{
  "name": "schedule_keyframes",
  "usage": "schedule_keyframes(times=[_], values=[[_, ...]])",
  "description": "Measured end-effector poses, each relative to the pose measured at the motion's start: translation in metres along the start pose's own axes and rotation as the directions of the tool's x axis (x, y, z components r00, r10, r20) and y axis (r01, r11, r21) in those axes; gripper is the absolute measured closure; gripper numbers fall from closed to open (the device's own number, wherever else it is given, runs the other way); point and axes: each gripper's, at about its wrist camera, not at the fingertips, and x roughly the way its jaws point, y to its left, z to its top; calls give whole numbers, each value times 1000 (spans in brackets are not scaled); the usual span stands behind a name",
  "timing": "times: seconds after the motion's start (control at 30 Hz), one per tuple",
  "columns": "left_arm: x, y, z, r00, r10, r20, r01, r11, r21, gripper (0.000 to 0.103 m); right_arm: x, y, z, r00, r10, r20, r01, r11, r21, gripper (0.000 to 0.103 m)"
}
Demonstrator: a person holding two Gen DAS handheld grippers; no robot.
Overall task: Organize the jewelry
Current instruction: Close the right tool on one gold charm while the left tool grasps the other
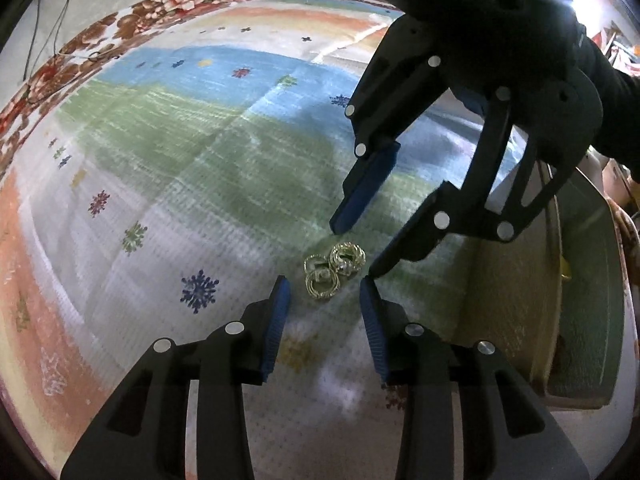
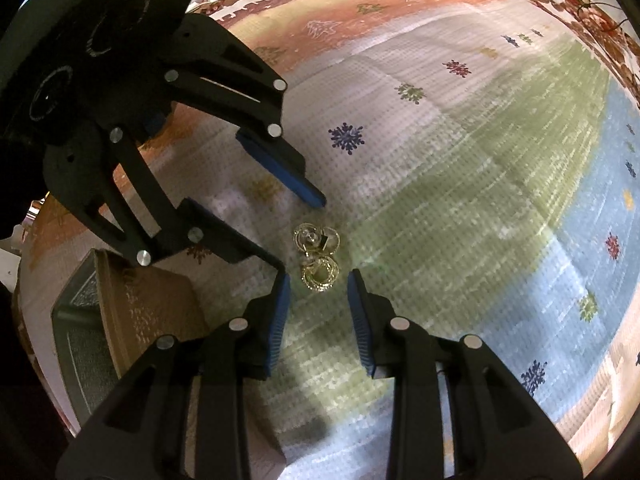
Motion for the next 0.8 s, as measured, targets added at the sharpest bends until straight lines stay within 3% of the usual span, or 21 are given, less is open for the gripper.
schedule_keyframes(times=[0.27, 0.3, 0.37, 0.43, 0.8], values=[[5, 2, -1, 1000, -10, 26, 9, 1000, 27, 72, 13, -2, 8, 1000, 17, -5, -17, 1000, -7, 76], [5, 1, -1, 1000, -7, 28, 6, 999, 32, 73, 14, -3, 8, 1000, 16, -3, -16, 1000, -5, 78], [6, 2, 0, 999, -8, 34, 6, 999, 36, 79, 14, -7, 8, 1000, -5, -2, 5, 1000, 5, 95], [6, 3, 0, 999, 4, 45, -6, 999, 33, 87, 13, -14, 8, 1000, -1, 1, 1, 1000, 23, 99], [-2, 4, -4, 995, 45, 86, -44, 999, -13, 89, 8, -17, 7, 999, -40, 33, 39, 998, 47, 102]])
